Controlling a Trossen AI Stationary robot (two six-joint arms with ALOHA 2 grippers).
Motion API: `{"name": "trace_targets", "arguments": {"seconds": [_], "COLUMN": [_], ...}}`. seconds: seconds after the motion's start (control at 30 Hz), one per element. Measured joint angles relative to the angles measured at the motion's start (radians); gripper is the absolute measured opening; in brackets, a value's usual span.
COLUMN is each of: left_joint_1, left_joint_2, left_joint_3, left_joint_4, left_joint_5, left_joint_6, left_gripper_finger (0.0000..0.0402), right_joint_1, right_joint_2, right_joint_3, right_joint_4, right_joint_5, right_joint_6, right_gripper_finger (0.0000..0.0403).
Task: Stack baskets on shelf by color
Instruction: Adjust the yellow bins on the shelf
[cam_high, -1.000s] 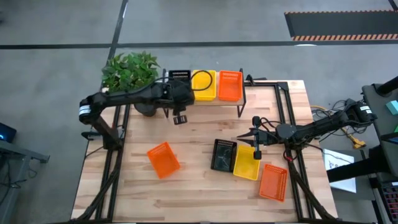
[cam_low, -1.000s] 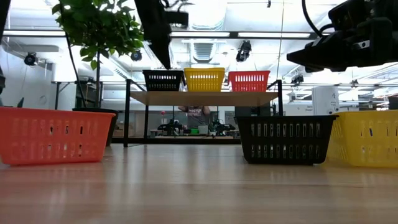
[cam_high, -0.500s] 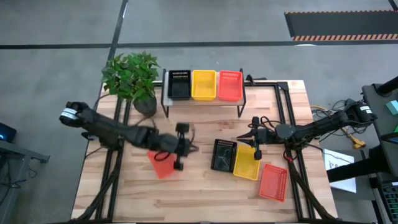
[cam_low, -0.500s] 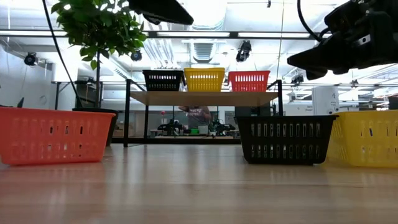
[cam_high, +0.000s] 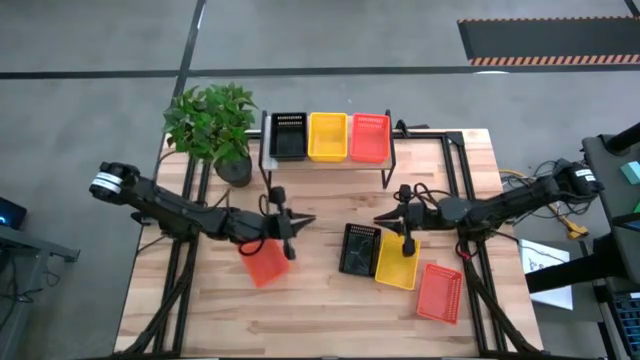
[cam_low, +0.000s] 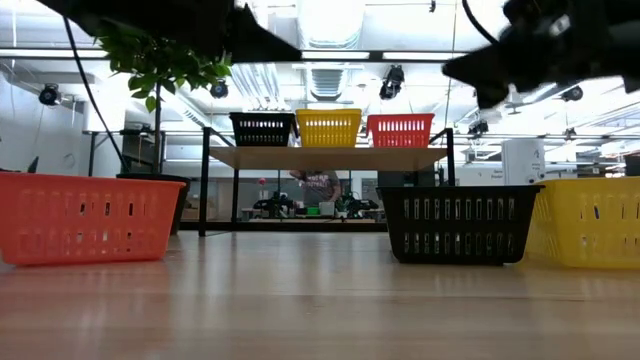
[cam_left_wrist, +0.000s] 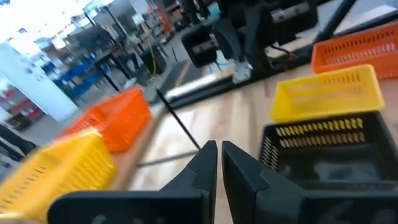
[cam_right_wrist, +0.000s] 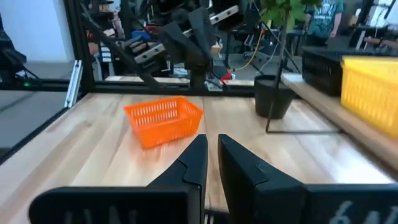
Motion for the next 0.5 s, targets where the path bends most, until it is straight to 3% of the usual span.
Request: {"name": "trace_targets", "arguments": {"seconds": [0.1, 0.33, 0.5], "left_joint_1": [0.006, 0.006, 0.005], "left_joint_2": [-0.064, -0.209, -0.252], "left_joint_3": [0.0, -0.033, -0.063], "left_joint_4": [-0.001, 0.0, -0.001], "left_joint_5": [-0.001, -0.002, -0.002], "left_joint_6": [0.062, 0.063, -0.059], "left_gripper_finger": [0.0008, 0.0008, 0.0008], "right_joint_1": [0.0, -0.007, -0.054], "right_joint_2": [0.035, 0.149, 0.25], "right_joint_3": [0.099, 0.407, 0.592], "right_joint_4": [-0.132, -0.571, -0.655], "right_joint_5": [0.03, 0.275, 0.295], "right_joint_6": [-0.031, -0.05, -0.099], "right_gripper_finger": [0.0031, 0.0028, 0.0011]}}
